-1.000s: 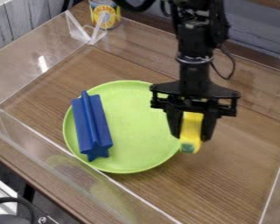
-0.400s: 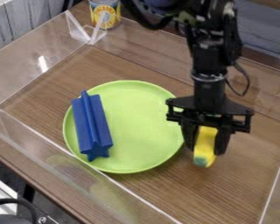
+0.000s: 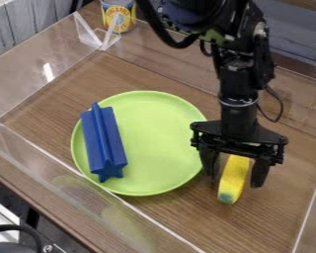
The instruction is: Remove the banana from inside the green plate and put it on the table
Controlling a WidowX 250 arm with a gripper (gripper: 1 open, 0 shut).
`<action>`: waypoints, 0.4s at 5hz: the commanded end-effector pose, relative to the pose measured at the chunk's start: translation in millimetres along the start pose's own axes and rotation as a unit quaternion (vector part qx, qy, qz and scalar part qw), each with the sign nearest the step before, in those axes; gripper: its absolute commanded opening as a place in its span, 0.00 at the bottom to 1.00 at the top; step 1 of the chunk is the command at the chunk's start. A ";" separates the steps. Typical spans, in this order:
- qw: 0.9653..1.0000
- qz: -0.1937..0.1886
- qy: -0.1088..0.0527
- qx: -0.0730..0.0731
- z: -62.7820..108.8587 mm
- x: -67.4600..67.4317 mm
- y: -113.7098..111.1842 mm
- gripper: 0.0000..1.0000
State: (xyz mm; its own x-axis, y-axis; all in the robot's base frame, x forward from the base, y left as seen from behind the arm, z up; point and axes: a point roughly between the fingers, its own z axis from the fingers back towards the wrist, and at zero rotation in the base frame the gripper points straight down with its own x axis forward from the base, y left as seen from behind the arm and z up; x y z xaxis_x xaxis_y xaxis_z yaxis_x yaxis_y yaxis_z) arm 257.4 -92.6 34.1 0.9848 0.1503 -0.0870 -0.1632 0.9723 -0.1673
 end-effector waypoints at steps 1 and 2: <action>1.000 -0.008 -0.011 -0.002 17.2 0.6 -3.6 1.00; 1.000 -0.010 -0.011 0.001 29.0 -0.6 -2.2 1.00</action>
State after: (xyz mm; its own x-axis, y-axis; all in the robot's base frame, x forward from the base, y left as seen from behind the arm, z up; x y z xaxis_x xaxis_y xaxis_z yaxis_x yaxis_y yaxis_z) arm 249.2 -89.2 47.3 0.9831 0.1366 -0.1219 -0.1540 0.9771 -0.1470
